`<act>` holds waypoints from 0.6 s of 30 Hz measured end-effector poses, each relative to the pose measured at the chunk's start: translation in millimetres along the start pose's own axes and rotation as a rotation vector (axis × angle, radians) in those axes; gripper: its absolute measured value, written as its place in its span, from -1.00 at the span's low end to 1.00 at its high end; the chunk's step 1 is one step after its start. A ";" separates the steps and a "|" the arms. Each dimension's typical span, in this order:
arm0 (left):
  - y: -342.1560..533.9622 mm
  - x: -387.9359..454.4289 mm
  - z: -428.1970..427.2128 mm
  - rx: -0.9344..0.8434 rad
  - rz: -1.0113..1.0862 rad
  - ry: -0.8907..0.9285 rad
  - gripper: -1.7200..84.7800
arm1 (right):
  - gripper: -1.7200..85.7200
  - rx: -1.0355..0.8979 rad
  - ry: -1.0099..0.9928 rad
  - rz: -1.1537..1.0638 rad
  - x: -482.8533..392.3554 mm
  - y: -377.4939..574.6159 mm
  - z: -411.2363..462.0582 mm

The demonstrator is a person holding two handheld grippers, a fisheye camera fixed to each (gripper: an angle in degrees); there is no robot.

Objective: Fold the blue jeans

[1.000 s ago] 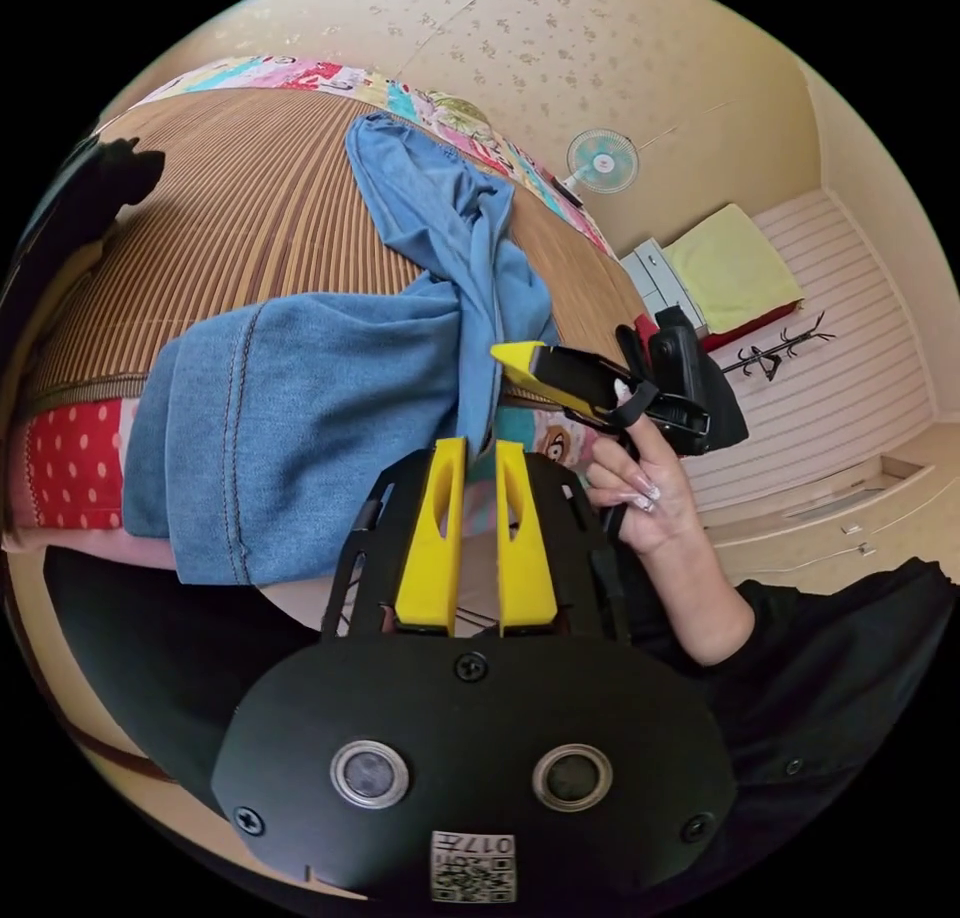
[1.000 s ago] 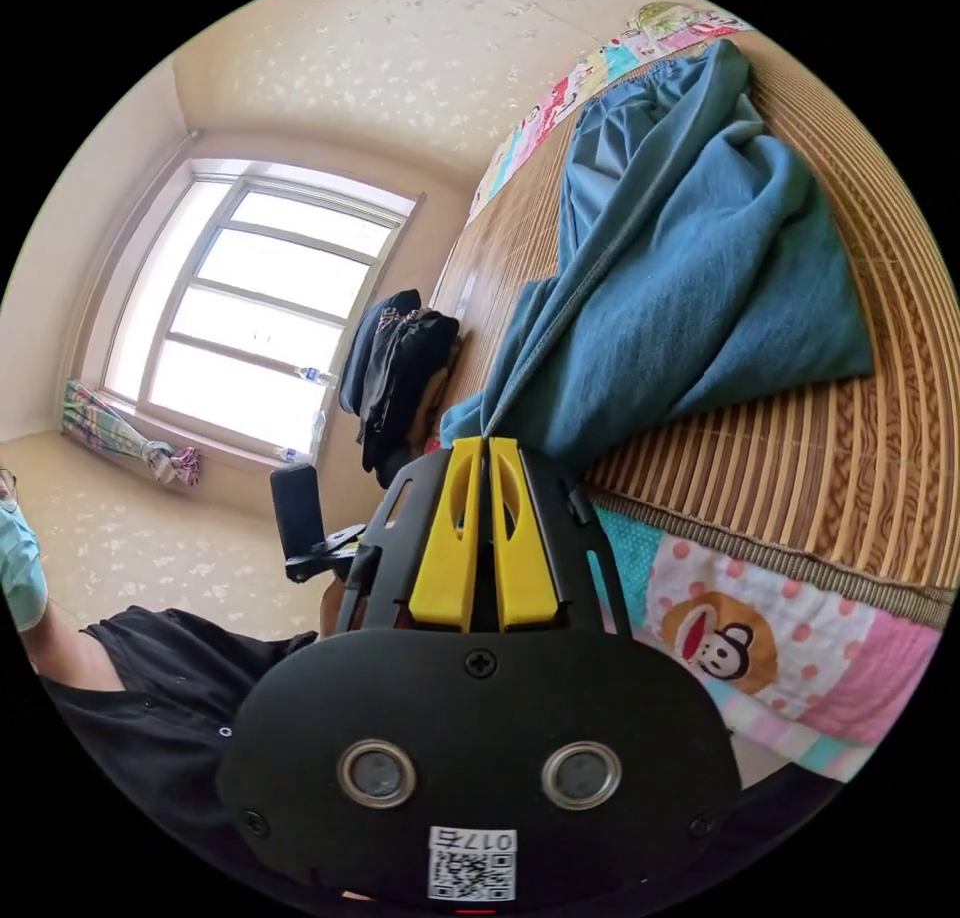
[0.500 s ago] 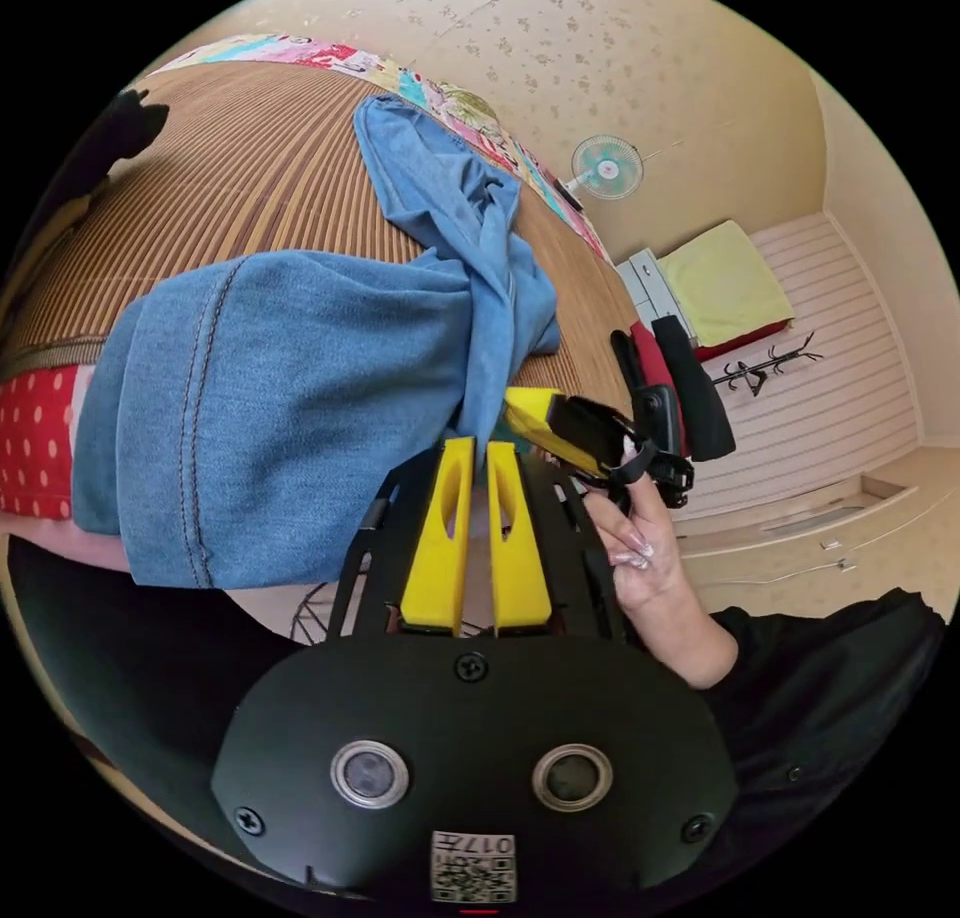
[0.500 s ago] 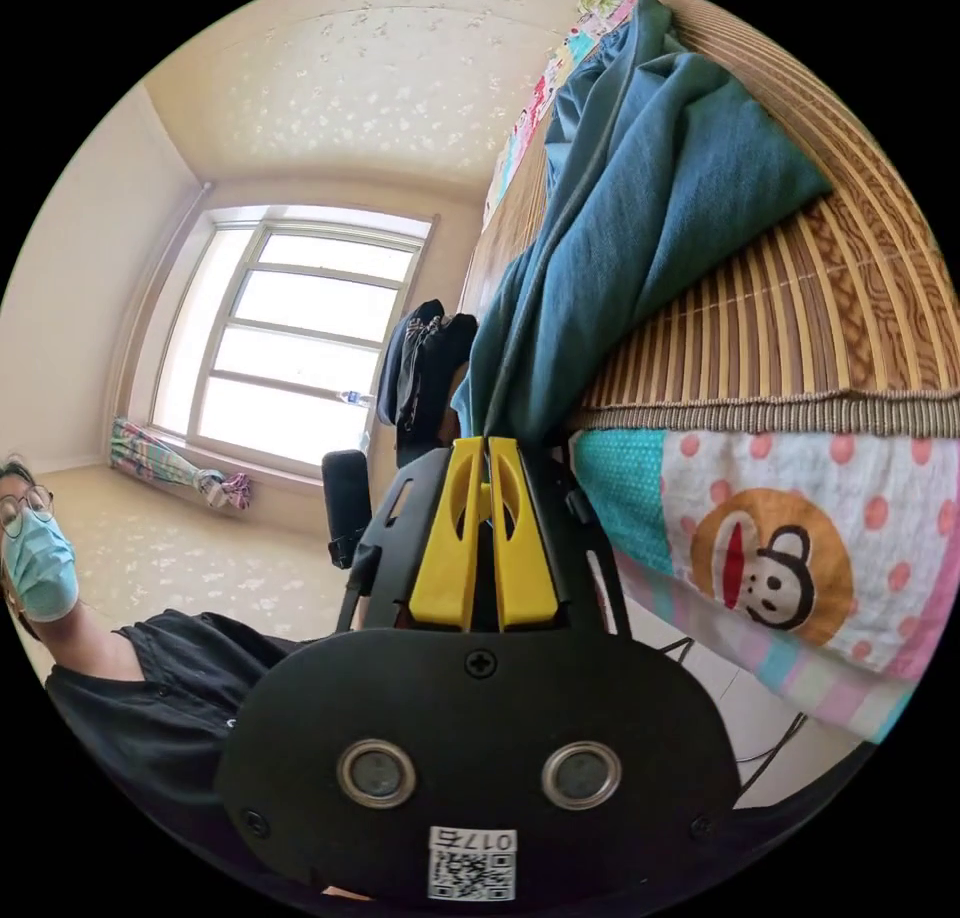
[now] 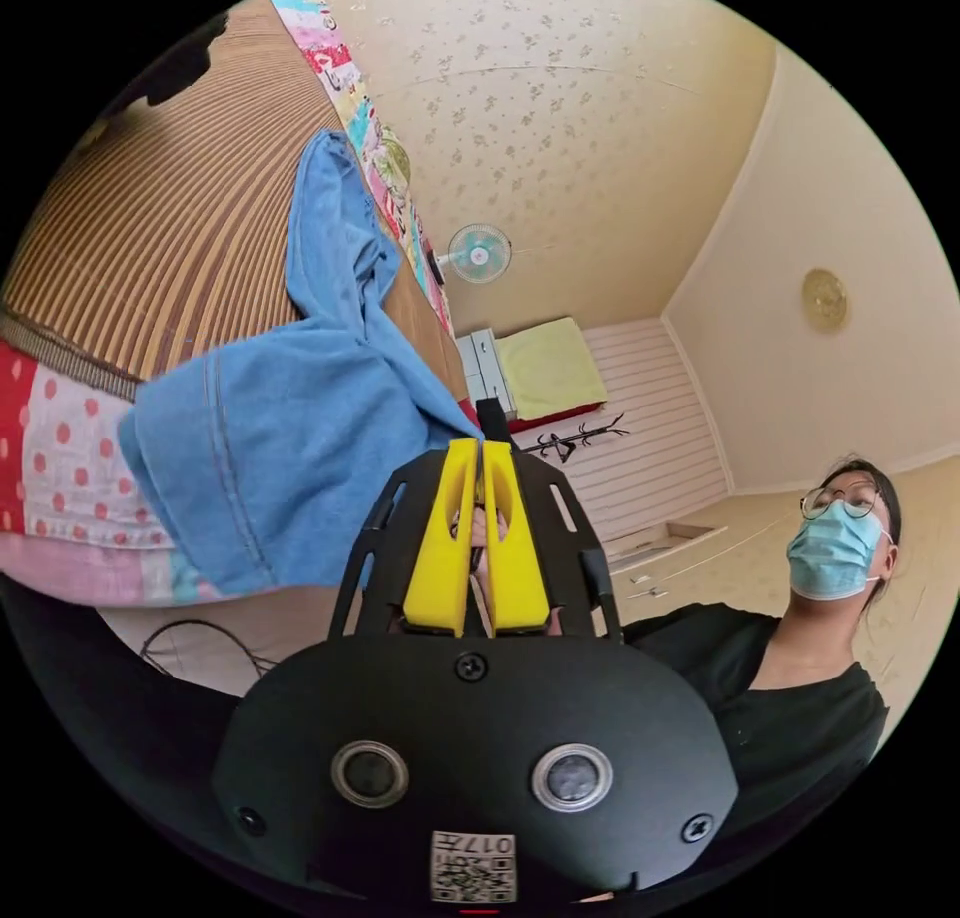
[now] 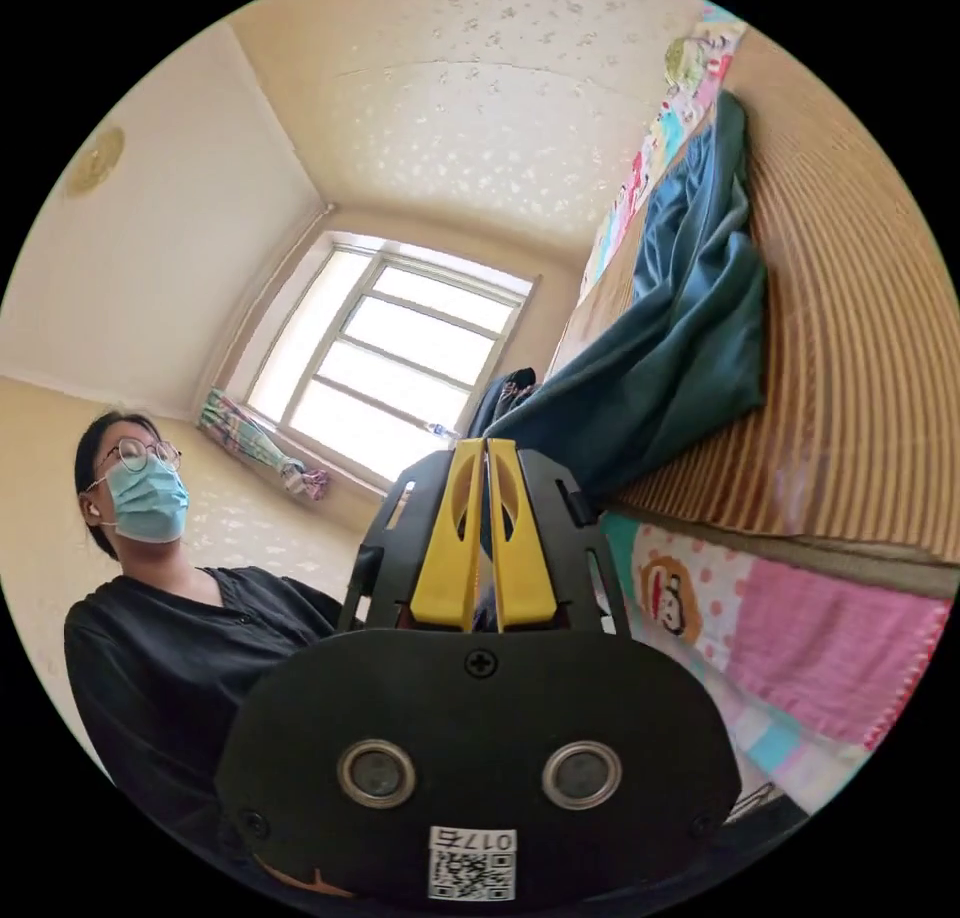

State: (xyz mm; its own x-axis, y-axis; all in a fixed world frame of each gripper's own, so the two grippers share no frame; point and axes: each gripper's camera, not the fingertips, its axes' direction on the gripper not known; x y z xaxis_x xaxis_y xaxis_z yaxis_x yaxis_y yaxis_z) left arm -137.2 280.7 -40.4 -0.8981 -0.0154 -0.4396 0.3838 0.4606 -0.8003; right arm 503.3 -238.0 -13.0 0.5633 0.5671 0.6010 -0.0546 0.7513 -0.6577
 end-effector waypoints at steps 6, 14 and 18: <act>-16.4 29.3 -35.4 0.043 0.034 -0.069 -0.98 | -0.95 0.322 0.296 -0.070 -31.7 4.2 -107.1; -6.5 -8.1 -67.5 0.133 -0.091 -0.163 -0.98 | -0.92 0.485 1.051 0.076 -42.9 51.8 -72.7; -3.0 -15.0 -68.5 0.136 -0.104 -0.181 -0.98 | -0.91 0.214 0.853 -0.113 -23.3 38.4 41.2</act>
State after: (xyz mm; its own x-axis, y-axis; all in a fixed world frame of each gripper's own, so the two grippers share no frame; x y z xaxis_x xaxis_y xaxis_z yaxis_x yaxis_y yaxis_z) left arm -139.6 340.4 -3.5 -0.8860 -0.2210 -0.4077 0.3275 0.3244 -0.8874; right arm 454.2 -208.5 -33.6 0.9928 0.1049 0.0574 -0.0664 0.8830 -0.4647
